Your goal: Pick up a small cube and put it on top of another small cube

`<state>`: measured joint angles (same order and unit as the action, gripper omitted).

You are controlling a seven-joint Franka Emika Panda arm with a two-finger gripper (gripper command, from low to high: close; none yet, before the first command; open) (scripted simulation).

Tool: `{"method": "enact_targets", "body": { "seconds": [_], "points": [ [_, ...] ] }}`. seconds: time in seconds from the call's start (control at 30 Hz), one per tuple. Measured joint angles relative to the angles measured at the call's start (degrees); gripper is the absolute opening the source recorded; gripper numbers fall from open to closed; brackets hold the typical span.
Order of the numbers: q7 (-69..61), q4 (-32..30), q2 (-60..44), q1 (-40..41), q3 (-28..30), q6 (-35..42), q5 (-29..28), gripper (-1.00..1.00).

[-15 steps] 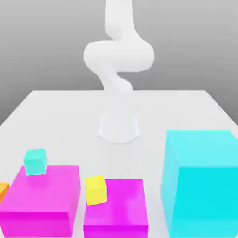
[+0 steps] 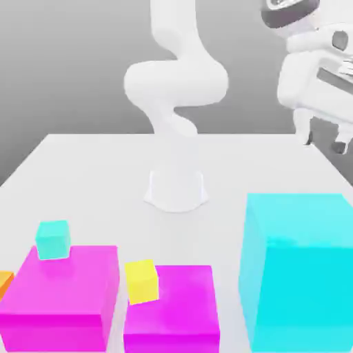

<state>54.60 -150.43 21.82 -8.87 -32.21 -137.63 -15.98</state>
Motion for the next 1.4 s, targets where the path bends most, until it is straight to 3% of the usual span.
{"method": "enact_targets", "body": {
  "seconds": [0.17, 0.7, 0.8, 0.93, 1.17, 1.37, 1.4],
  "points": [
    [6.7, -5.3, -6.5, -2.3, -6.1, -3.5, -1.4, 0.00],
    [45.4, -16.9, -19.1, 2.9, -3.5, -27.4, 21.6, 0.00],
    [50.3, -16.6, -21.2, 3.8, -3.4, -29.3, 17.9, 0.00],
    [57.6, -15.5, -24.9, 2.9, 0.0, -31.7, 8.3, 0.00],
    [69.9, -13.6, -31.5, -6.9, 13.9, -36.0, -8.4, 0.00],
    [76.3, -12.6, -37.0, -18.1, 27.4, -40.3, -17.2, 0.00],
    [76.6, -12.5, -37.4, -19.1, 28.6, -40.7, -17.7, -1.00]
  ]
}}
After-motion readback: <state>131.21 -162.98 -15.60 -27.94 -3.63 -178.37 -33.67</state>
